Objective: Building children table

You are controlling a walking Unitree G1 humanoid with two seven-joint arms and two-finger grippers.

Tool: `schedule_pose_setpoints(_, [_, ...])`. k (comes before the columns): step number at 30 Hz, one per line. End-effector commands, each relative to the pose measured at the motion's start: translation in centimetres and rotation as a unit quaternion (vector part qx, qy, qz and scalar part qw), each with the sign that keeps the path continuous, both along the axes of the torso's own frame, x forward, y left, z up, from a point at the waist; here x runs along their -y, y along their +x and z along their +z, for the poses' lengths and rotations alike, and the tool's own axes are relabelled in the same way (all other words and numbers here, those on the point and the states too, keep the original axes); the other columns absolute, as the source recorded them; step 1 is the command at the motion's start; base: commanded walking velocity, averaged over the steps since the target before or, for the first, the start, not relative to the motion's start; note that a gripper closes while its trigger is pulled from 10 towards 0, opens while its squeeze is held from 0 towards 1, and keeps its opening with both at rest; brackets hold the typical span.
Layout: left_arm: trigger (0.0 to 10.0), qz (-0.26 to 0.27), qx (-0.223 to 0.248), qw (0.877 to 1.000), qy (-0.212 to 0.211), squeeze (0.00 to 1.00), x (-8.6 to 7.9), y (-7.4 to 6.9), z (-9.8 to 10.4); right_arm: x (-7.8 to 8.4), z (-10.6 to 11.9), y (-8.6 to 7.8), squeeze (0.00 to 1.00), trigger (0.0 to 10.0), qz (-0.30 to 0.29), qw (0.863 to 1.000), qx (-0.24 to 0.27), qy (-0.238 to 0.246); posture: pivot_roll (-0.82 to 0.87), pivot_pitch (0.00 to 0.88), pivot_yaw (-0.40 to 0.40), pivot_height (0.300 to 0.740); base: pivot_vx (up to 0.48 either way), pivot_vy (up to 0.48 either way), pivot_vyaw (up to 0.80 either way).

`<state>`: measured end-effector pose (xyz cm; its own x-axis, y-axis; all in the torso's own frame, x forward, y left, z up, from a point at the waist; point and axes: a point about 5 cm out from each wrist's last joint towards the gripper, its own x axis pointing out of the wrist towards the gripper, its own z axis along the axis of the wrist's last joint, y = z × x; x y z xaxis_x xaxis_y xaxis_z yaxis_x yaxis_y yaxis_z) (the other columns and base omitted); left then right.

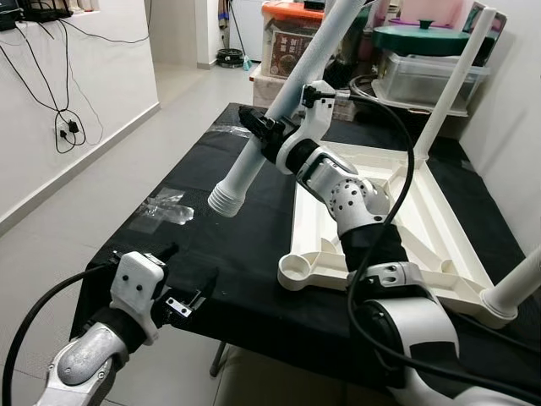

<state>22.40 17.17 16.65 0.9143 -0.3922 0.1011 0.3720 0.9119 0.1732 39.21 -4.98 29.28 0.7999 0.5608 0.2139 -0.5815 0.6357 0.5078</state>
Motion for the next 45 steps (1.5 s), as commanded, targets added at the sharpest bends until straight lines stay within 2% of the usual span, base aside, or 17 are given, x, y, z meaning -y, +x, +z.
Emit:
schedule_pose_setpoints(1, [10.0,0.008,-0.019,1.000,0.000,0.00,0.4,-0.1,-0.8,0.0,0.9,-0.1,0.00,0.0,-0.007,1.000,0.014,0.013,0.11,0.000,-0.086,0.740,0.000,0.000,0.00])
schedule_pose_setpoints(27, [10.0,0.030,-0.036,0.999,0.001,0.00,1.1,0.2,-1.5,-0.3,0.8,-0.3,0.00,0.0,-0.027,0.999,0.020,0.042,0.11,0.000,-0.075,0.740,0.000,0.000,0.00])
schedule_pose_setpoints(29, [10.0,0.033,-0.037,0.999,-0.002,0.00,1.1,0.4,-1.5,-0.4,2.4,-1.6,0.00,0.0,0.006,0.991,0.096,0.094,0.10,0.000,-0.072,0.740,0.000,0.000,0.00])
schedule_pose_setpoints(30, [10.0,0.033,-0.037,0.999,-0.003,0.00,1.2,0.4,-1.5,-0.6,3.0,-2.3,0.00,0.0,0.025,0.985,0.132,0.104,0.10,0.000,-0.073,0.740,0.000,0.000,0.00])
schedule_pose_setpoints(31, [10.0,0.033,-0.037,0.999,-0.003,0.00,1.2,0.4,-1.5,-0.6,3.0,-2.3,0.00,0.0,0.025,0.985,0.132,0.104,0.10,0.000,-0.073,0.740,0.000,0.000,0.00])
schedule_pose_setpoints(32, [10.0,0.033,-0.038,0.999,-0.004,0.00,1.2,0.5,-1.5,-0.6,3.3,-2.8,0.00,0.0,0.037,0.981,0.155,0.108,0.10,0.000,-0.073,0.740,0.000,0.000,0.00])
schedule_pose_setpoints(33, [10.0,0.032,-0.038,0.999,-0.004,0.00,1.2,0.5,-1.6,-0.7,3.2,-3.1,0.00,0.0,0.046,0.980,0.171,0.089,0.10,0.000,-0.074,0.740,0.000,0.000,0.00])
schedule_pose_setpoints(34, [10.0,0.032,-0.038,0.999,-0.004,0.00,1.2,0.5,-1.6,-0.7,3.2,-3.1,0.00,0.0,0.046,0.980,0.171,0.089,0.10,0.000,-0.074,0.740,0.000,0.000,0.00])
schedule_pose_setpoints(38, [10.0,0.035,-0.039,0.999,-0.002,0.00,1.1,0.5,-1.6,-0.5,2.3,-3.1,0.00,0.0,0.046,0.978,0.201,0.000,0.11,0.000,-0.077,0.740,0.000,0.000,0.00])
schedule_pose_setpoints(40, [10.0,0.045,-0.044,0.998,0.010,0.00,1.0,0.5,-2.0,0.4,1.6,-2.8,0.00,0.0,0.039,0.971,0.225,-0.068,0.11,0.000,-0.079,0.740,0.000,0.000,0.00])
schedule_pose_setpoints(41, [10.0,0.045,-0.044,0.998,0.010,0.00,1.0,0.5,-2.0,0.4,1.6,-2.8,0.00,0.0,0.039,0.971,0.225,-0.068,0.11,0.000,-0.079,0.740,0.000,0.000,0.00])
schedule_pose_setpoints(42, [10.0,0.047,-0.045,0.998,0.013,0.00,1.0,0.5,-2.1,0.9,1.1,-2.7,0.00,0.0,0.044,0.965,0.236,-0.105,0.11,0.000,-0.080,0.740,0.000,0.000,0.00])
schedule_pose_setpoints(44, [10.0,0.047,-0.045,0.998,0.013,0.00,1.0,0.5,-2.1,0.9,1.1,-2.7,0.00,0.0,0.044,0.965,0.236,-0.105,0.11,0.000,-0.080,0.740,0.000,0.000,0.00])
schedule_pose_setpoints(45, [10.0,0.049,-0.046,0.998,0.014,0.00,1.0,0.5,-2.1,1.4,0.6,-2.7,0.00,0.0,0.056,0.959,0.243,-0.138,0.11,0.000,-0.082,0.740,0.000,0.000,0.00])
